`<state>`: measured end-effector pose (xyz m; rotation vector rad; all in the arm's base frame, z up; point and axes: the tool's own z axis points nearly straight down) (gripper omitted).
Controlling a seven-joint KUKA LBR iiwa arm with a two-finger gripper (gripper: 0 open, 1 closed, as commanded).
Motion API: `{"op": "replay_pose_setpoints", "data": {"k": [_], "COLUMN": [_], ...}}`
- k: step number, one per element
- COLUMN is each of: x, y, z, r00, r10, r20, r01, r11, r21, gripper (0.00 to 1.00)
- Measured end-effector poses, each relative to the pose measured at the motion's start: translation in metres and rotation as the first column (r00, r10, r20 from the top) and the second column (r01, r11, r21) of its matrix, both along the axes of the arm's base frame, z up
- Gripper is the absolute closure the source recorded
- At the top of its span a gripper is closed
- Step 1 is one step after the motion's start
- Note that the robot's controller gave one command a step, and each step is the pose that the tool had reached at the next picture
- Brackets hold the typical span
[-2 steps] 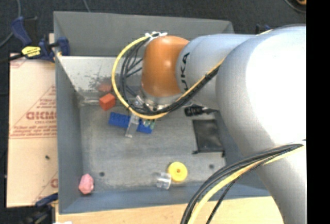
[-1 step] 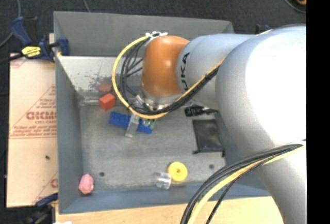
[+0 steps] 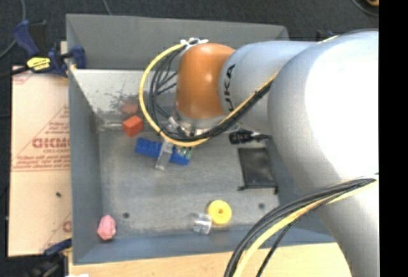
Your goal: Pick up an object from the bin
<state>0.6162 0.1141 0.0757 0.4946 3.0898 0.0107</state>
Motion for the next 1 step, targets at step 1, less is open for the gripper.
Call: {"op": "replay_pose_setpoints", "data": {"k": [1], "x": [-0.0018], "y": [-0.0007], "z": [0.0135], "r00": [1.000], "r10": [0.004], "r20": [-0.007], "r01": [-0.004], "r11": [1.000], "r21": [-0.002], "gripper": [1.00]}}
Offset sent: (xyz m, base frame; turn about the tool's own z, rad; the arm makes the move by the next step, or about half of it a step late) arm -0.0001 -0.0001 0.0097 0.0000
